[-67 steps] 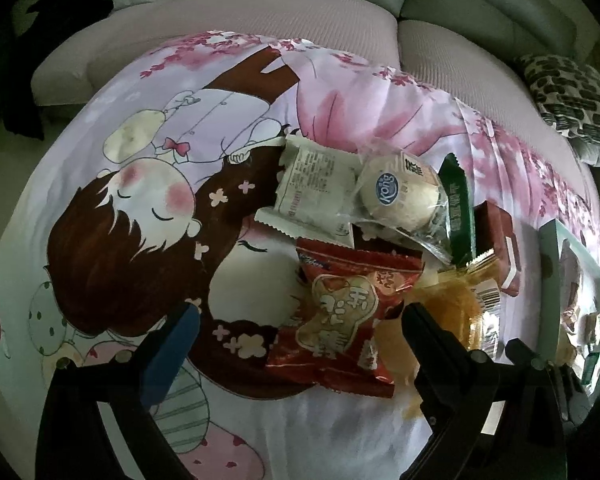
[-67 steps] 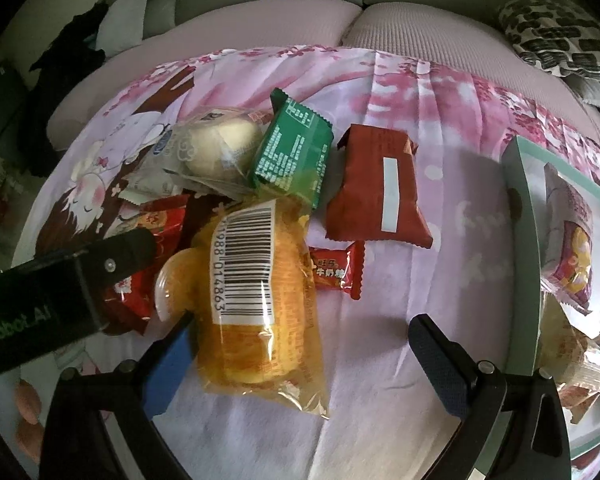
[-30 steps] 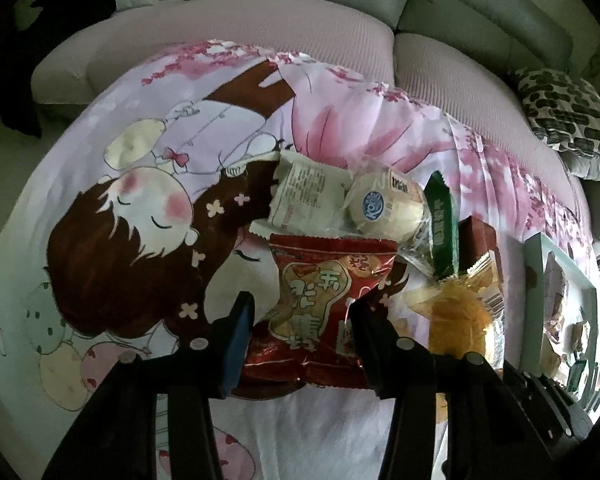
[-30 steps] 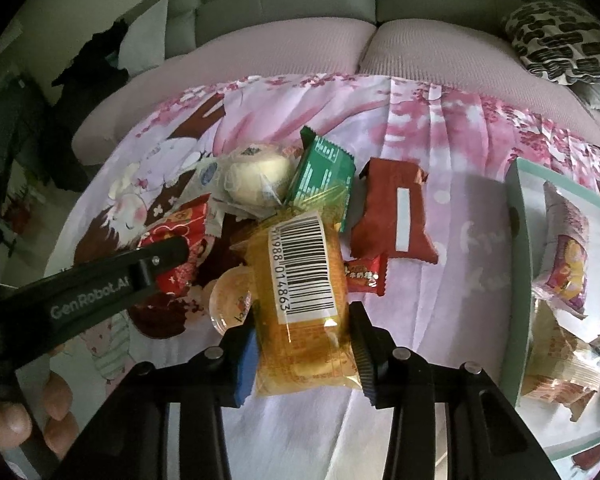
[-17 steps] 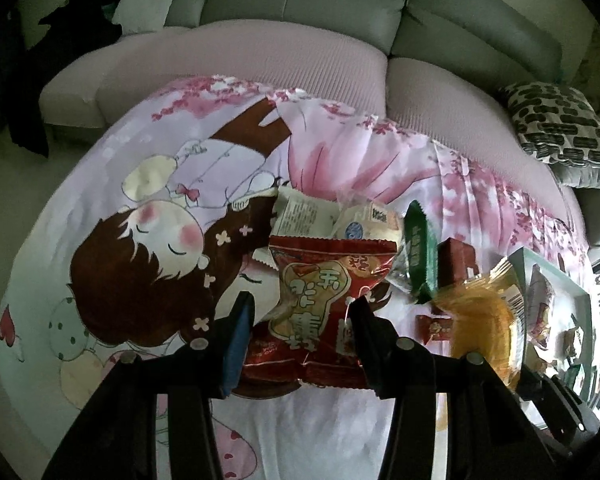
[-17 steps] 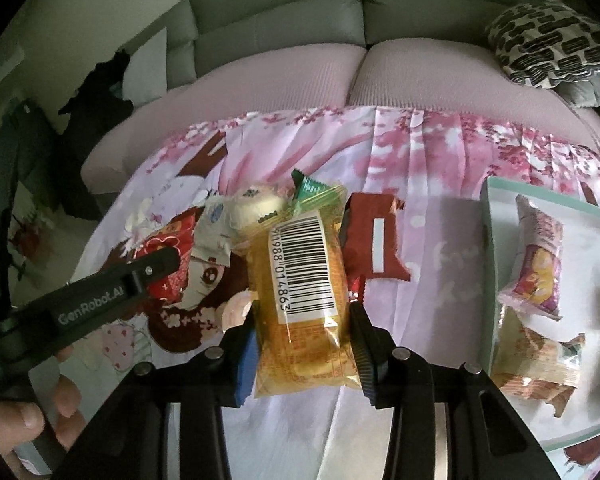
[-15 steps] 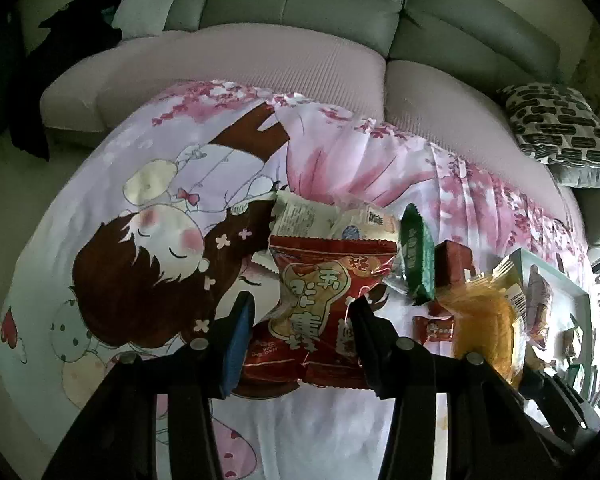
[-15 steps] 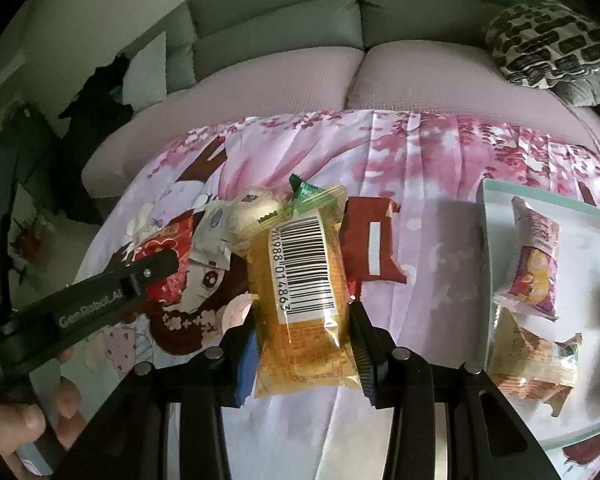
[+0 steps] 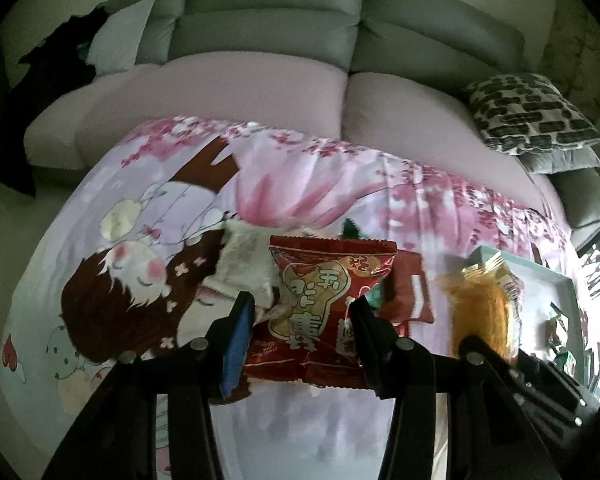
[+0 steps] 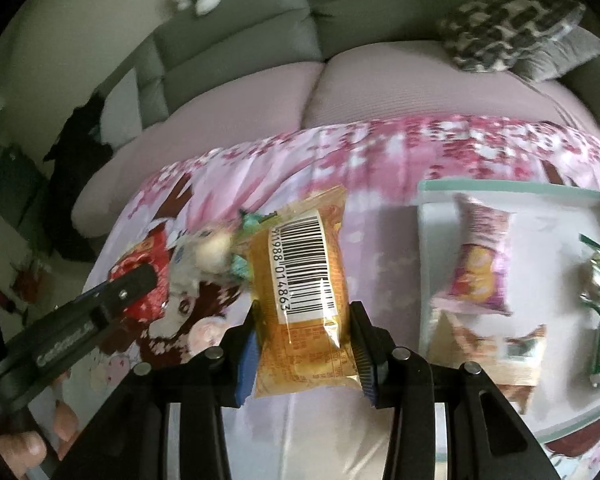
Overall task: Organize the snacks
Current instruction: 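Carry the red snack bag with the left tool while the right tool carries the bun bag to the tray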
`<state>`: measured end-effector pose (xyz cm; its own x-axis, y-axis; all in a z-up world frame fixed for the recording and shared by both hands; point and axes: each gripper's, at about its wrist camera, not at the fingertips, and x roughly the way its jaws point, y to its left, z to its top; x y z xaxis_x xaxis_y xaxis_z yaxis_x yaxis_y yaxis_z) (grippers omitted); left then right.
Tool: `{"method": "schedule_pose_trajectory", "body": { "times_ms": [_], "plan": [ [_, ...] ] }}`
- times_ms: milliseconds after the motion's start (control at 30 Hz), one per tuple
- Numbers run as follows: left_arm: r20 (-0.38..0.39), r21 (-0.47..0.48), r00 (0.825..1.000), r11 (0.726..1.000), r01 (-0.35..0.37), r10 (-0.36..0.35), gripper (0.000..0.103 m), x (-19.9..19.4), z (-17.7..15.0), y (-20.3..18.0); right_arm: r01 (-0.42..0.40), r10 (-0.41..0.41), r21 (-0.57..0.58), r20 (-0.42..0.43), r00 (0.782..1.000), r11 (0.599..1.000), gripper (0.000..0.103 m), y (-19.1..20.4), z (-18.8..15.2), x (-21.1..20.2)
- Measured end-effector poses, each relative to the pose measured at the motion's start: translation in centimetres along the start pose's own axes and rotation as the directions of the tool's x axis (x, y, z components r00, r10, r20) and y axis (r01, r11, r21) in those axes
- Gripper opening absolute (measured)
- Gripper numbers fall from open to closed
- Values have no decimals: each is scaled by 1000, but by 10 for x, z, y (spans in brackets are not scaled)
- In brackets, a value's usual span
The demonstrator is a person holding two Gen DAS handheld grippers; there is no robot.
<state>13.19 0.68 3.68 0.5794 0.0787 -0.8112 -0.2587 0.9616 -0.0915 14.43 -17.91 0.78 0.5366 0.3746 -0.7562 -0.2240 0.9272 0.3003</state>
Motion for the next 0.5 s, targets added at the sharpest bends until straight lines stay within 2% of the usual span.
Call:
{"method": "schedule_pose_trajectory", "body": {
  "times_ms": [300,500],
  "plan": [
    [12,121,999,992,32,-34,50,0,-2,-49,58,-63,174,27,998,983,44,-68,9,-17],
    [-6,239,996,967,91,-92,50,5,-8,-100,92,-112,263,61,992,960,44,-110,13,-34]
  ]
}}
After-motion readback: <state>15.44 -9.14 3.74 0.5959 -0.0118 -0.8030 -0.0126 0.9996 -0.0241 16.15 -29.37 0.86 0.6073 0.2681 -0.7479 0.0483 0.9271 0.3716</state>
